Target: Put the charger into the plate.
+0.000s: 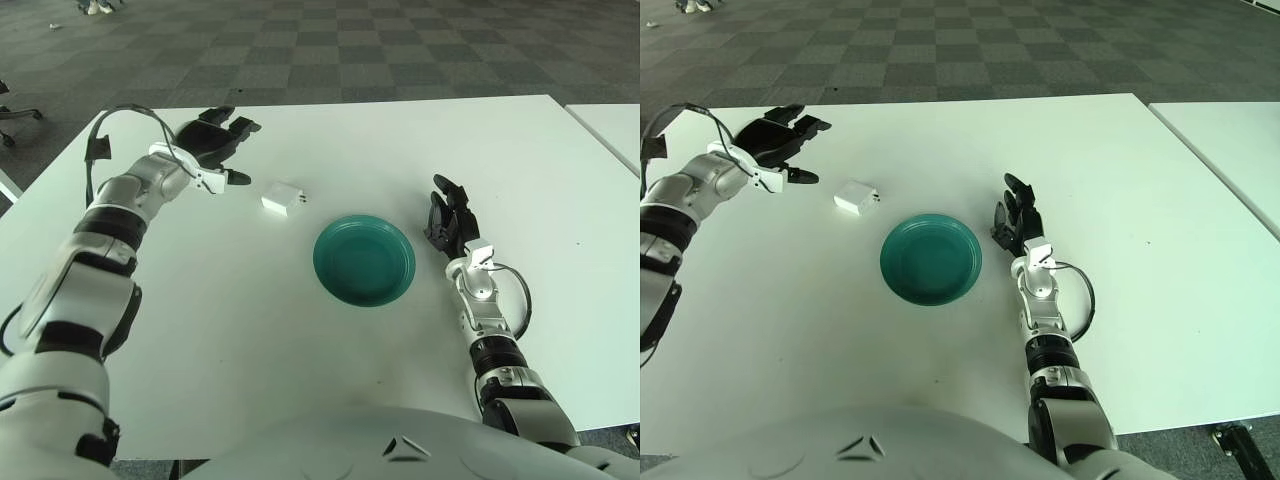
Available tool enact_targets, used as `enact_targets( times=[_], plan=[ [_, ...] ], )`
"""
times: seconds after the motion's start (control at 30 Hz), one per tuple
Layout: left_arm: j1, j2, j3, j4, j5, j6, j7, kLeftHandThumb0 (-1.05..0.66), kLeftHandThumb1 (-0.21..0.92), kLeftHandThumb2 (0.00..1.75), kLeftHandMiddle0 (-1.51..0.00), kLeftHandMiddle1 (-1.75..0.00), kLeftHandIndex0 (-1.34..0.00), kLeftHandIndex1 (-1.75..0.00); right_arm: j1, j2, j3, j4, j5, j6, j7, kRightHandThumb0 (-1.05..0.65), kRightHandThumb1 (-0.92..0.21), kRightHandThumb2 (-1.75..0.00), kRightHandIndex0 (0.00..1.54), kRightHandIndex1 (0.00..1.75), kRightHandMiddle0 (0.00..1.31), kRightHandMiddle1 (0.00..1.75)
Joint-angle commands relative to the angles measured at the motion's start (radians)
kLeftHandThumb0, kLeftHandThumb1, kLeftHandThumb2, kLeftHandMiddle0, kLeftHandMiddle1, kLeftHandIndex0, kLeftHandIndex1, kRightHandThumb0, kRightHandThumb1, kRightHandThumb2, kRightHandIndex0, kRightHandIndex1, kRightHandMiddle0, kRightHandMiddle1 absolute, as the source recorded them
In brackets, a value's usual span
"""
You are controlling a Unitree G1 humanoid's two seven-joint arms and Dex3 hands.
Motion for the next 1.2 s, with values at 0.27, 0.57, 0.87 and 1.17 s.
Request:
enact_targets(
  times=[0.27, 0.57, 0.87, 1.17],
  plan=[
    [-0.103, -0.019, -0.03, 0.159, -0.068, -0.069, -0.162, -0.99, 0.92, 0.27, -0.14, -0.02, -0.02, -1.06, 0.104, 0.03, 0.007, 0.139, -0.005, 0.071, -0.026, -0.78, -0.92, -0.82, 0.15, 0.0, 0.0, 0.54],
    [-0.134, -0.037, -0.065, 0.197, -0.054, -0.072, -0.162, -0.91, 0.9, 0.22, -0.13, 0.0, -0.05, -1.16, 0.107, 0.033, 0.014, 0.145, -0.015, 0.073, -0.052, -0.75, -0.92, -0.84, 0.16, 0.0, 0.0, 0.58],
    [-0.143, -0.069, -0.101, 0.229, -0.046, -0.058, -0.134, -0.91, 0.88, 0.23, -0.11, 0.0, -0.06, -1.26, 0.099, 0.027, 0.021, 0.16, -0.023, 0.075, -0.057, -0.77, -0.92, -0.87, 0.14, 0.0, 0.0, 0.54],
    [-0.162, -0.095, -0.128, 0.253, -0.042, -0.042, -0.131, -0.92, 0.87, 0.24, -0.09, 0.0, -0.05, -1.29, 0.086, 0.034, 0.021, 0.183, -0.021, 0.07, -0.07, -0.77, -0.92, -0.87, 0.14, 0.0, 0.0, 0.53]
  ],
)
